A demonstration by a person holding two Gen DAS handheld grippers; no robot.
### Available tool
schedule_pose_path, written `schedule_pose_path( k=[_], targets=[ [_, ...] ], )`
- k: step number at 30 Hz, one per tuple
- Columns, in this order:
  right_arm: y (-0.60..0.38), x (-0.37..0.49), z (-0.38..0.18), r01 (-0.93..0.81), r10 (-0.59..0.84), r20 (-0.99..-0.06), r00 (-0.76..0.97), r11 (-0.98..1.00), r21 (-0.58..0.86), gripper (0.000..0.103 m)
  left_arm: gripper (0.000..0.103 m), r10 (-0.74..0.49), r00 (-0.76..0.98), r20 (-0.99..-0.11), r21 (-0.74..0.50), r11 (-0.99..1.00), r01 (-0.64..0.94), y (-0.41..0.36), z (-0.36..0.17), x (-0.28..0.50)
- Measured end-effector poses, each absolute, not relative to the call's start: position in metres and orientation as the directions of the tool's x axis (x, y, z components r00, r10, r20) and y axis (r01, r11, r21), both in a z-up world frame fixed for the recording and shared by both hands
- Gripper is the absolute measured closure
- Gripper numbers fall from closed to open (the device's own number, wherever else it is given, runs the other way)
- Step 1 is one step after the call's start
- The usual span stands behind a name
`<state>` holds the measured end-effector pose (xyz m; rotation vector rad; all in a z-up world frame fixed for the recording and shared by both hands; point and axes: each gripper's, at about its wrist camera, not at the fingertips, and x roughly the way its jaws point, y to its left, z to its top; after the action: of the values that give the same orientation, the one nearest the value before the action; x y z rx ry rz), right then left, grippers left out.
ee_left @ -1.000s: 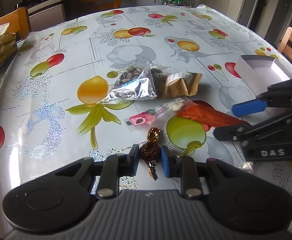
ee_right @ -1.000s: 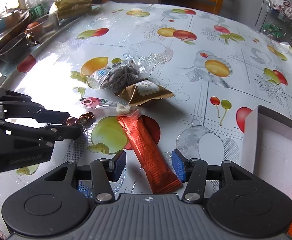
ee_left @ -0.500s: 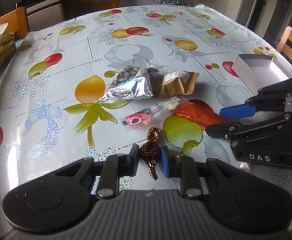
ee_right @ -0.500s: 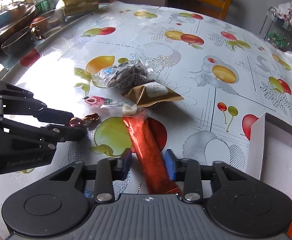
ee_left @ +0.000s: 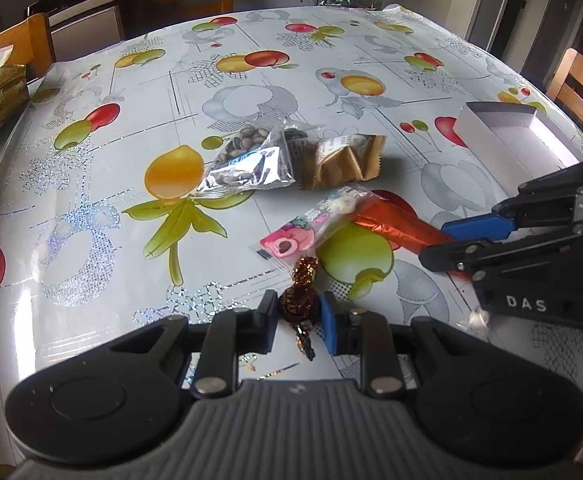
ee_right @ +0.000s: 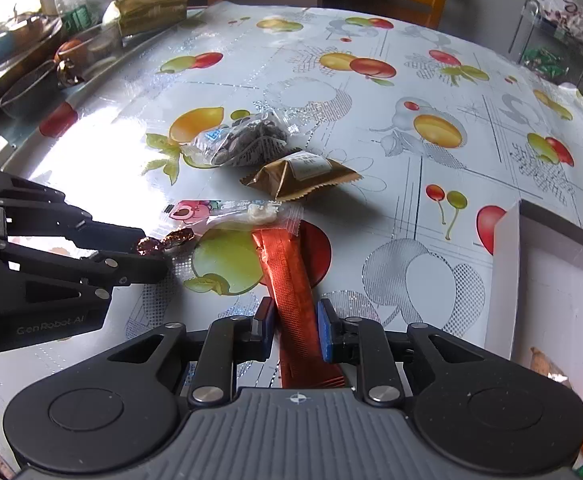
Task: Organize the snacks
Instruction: 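Grasp the red snack bar with the right tool while the left tool grasps the brown chocolate, then lift and carry the red snack bar and brown chocolate over the white box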
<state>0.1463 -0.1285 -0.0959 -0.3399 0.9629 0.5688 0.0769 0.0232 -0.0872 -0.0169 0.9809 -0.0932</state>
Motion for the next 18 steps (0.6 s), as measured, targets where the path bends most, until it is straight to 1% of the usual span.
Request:
schedule_pose_path(
  k=[18],
  targets=[
    [-0.155,0.132,-0.069,-0.537,0.347,-0.808,0.475,0.842,0.046,0.079,0.082,-0.108,0.577,-0.81,-0.058,0.993,0.105,0.008,-0.073,0.067]
  ],
)
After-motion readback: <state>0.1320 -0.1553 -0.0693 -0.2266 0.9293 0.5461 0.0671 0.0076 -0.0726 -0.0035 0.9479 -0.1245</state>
